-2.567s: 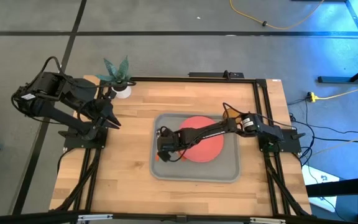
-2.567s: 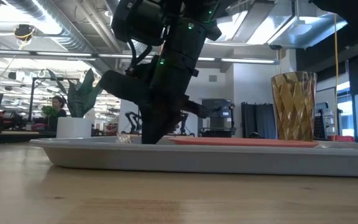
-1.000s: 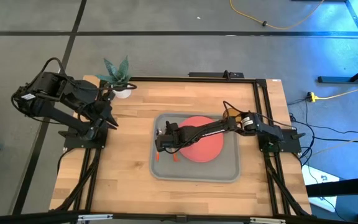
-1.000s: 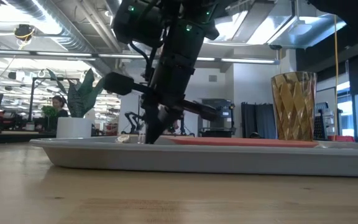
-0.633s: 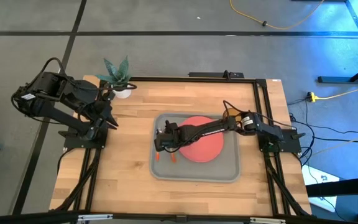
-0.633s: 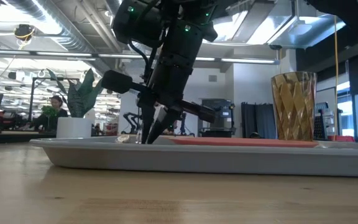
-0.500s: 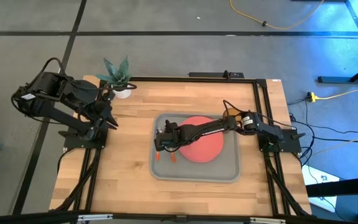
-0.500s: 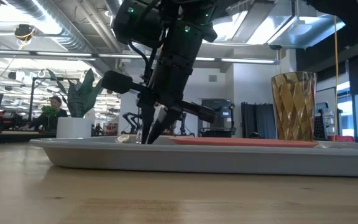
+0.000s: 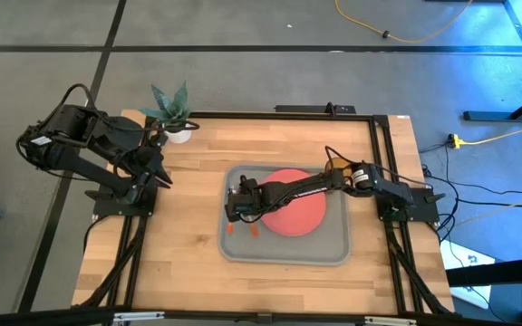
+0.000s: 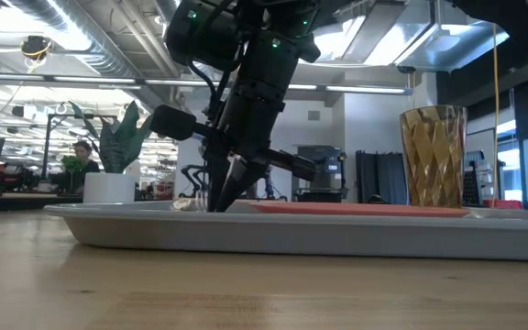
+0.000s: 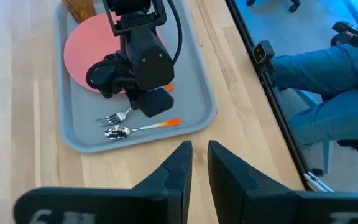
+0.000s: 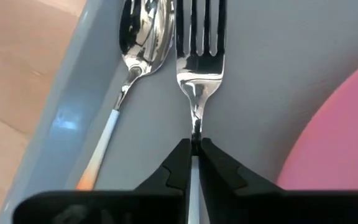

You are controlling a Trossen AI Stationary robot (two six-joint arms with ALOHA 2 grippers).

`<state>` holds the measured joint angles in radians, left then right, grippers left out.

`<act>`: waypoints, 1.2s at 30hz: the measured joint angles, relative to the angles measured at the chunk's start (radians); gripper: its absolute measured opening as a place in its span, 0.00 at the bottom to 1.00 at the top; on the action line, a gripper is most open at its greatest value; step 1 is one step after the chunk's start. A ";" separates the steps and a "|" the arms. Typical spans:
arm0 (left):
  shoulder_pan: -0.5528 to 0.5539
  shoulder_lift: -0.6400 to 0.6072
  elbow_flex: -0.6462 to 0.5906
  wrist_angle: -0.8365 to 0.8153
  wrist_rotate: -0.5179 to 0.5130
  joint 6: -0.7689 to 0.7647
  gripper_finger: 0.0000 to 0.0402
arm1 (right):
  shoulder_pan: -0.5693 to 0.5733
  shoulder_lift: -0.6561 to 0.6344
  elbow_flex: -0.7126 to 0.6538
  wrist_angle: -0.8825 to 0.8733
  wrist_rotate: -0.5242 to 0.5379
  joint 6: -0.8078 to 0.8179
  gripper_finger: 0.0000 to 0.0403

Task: Pick and place plate/cup/fork/spoon on tray
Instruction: Adjust the orange fork

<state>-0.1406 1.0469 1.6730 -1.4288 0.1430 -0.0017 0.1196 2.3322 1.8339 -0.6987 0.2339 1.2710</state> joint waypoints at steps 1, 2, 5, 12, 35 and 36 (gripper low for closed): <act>0.000 0.000 0.000 0.000 0.000 0.000 0.11 | 0.000 0.000 0.000 0.000 0.004 0.008 0.07; 0.000 0.000 0.000 0.000 0.000 0.000 0.11 | 0.000 0.000 0.000 0.001 0.010 0.009 0.06; 0.000 0.000 0.000 0.000 0.000 0.000 0.11 | 0.000 0.000 0.000 0.001 0.032 0.007 0.05; 0.000 0.000 0.000 0.000 0.000 0.000 0.11 | -0.001 0.000 0.000 0.031 0.028 0.011 0.08; 0.000 0.000 0.000 0.000 0.000 -0.022 0.11 | -0.003 0.001 -0.025 0.065 0.060 0.082 0.08; 0.000 0.000 0.000 -0.001 0.000 -0.022 0.11 | -0.003 0.001 -0.025 0.070 0.060 0.083 0.08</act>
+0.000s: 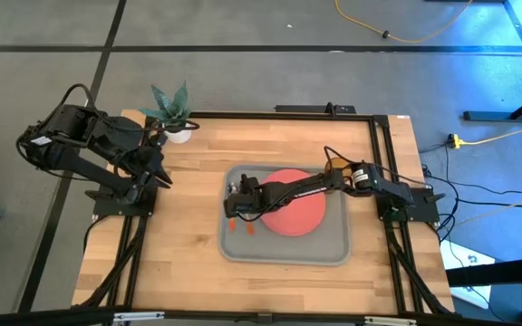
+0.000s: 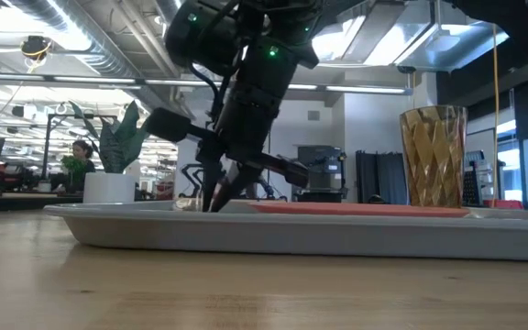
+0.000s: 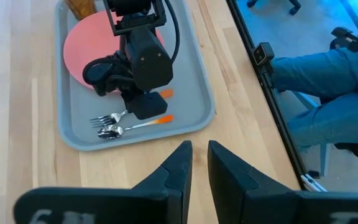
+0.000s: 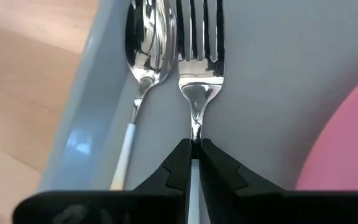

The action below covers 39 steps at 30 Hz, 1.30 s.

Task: Pick and place plate/cup/fork/spoon on tray
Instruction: Adjust the orange fork

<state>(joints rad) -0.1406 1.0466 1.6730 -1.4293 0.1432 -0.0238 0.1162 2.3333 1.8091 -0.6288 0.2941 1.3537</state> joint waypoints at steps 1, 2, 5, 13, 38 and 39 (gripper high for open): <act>0.000 0.000 0.000 0.000 0.000 0.000 0.11 | 0.000 0.000 0.000 0.006 0.000 0.000 0.08; 0.000 0.000 0.000 0.000 0.000 0.000 0.11 | 0.000 0.000 0.000 0.015 0.001 0.000 0.08; 0.000 0.000 0.000 0.000 0.000 0.000 0.11 | 0.000 0.000 0.000 0.030 0.001 0.000 0.08; 0.000 0.000 0.000 0.000 0.000 0.000 0.11 | 0.000 0.000 -0.001 0.032 -0.027 -0.047 0.08; 0.000 0.000 0.000 0.000 0.000 0.000 0.11 | 0.004 0.000 0.036 0.000 0.143 -0.108 0.08; 0.000 0.000 0.000 0.000 0.000 0.001 0.11 | 0.004 -0.001 0.051 0.003 0.166 -0.136 0.08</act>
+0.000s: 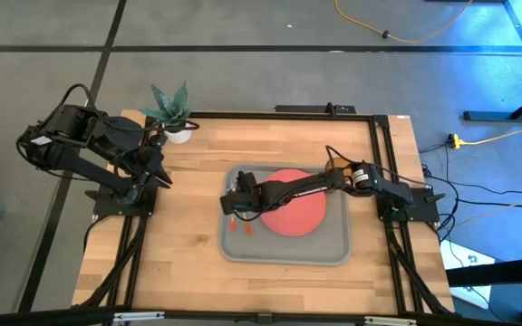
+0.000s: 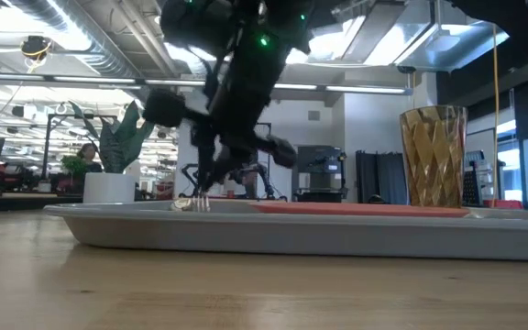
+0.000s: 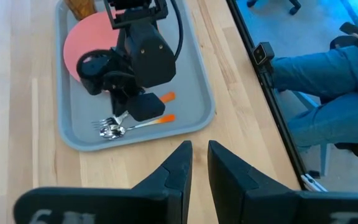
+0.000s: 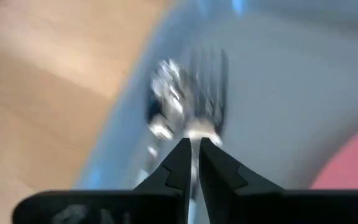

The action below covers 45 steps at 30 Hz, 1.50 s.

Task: Pick and place plate/cup/fork/spoon on tray
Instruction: Adjust the orange fork

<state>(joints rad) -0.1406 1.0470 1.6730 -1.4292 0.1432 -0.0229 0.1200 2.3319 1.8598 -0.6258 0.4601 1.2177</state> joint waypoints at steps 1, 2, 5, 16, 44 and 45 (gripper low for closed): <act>0.000 0.000 0.000 0.000 0.000 0.004 0.11 | 0.000 -0.001 0.014 0.001 0.024 -0.033 0.08; 0.000 0.000 0.000 0.000 0.000 0.006 0.11 | 0.000 -0.001 0.029 0.000 0.049 -0.065 0.08; 0.000 0.000 0.000 0.000 0.000 0.006 0.11 | -0.001 -0.002 0.074 0.001 0.089 -0.152 0.08; 0.000 0.000 0.000 0.000 0.000 0.006 0.11 | -0.076 -0.003 0.092 0.001 0.004 -0.293 0.01; 0.000 0.000 0.000 0.000 0.000 0.006 0.11 | -0.130 0.054 0.092 0.095 -0.140 -0.413 0.00; 0.000 0.000 0.000 0.000 -0.001 0.006 0.11 | -0.132 0.054 0.092 0.093 -0.140 -0.412 0.00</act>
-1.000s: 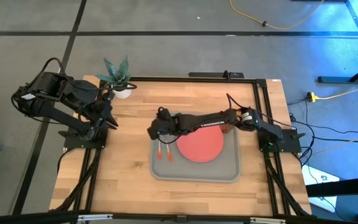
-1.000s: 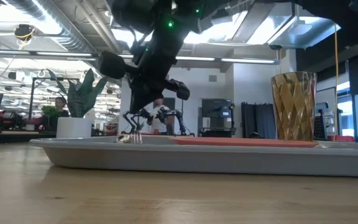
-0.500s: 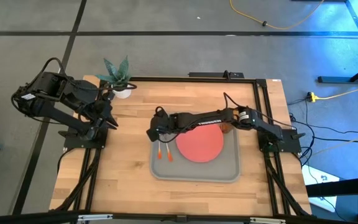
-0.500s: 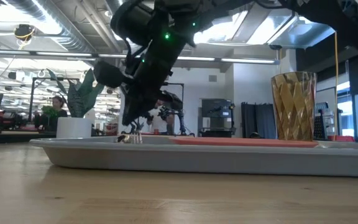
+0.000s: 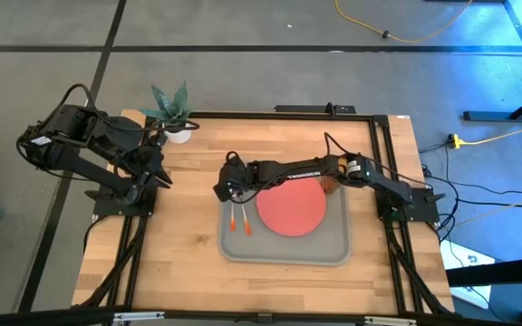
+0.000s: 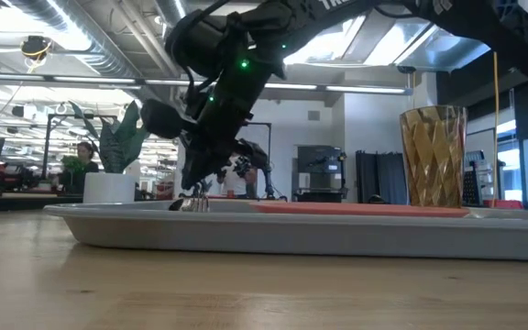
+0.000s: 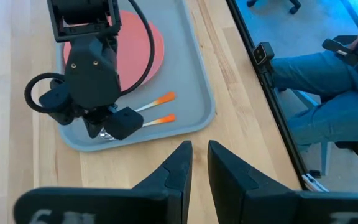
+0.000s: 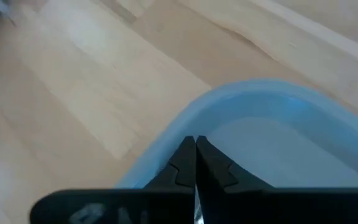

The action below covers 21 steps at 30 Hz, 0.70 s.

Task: Pick and place plate/cup/fork/spoon on tray
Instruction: Adjust the orange fork

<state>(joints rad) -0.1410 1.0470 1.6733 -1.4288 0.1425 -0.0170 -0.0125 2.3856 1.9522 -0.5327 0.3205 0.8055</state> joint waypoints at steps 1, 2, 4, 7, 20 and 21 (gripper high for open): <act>0.000 0.000 0.000 0.000 0.000 0.000 0.11 | 0.000 0.000 0.000 -0.002 0.000 0.000 0.00; 0.000 0.000 0.000 0.000 0.000 0.000 0.11 | -0.001 0.000 0.000 -0.003 -0.001 0.000 0.00; 0.000 0.000 0.000 0.000 0.000 0.000 0.11 | -0.002 0.000 0.000 -0.002 -0.004 0.001 0.00; 0.000 0.000 0.000 0.000 0.000 0.000 0.11 | -0.004 0.000 0.000 -0.001 -0.032 0.002 0.00; 0.000 0.000 0.000 0.000 0.000 0.000 0.11 | -0.004 0.000 0.000 -0.017 -0.053 0.024 0.00; 0.000 0.000 0.000 0.000 0.000 0.000 0.11 | -0.004 0.000 0.000 -0.019 -0.053 0.024 0.00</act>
<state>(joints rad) -0.1409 1.0467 1.6733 -1.4288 0.1425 -0.0170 -0.0170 2.3856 1.9522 -0.5516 0.2672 0.8295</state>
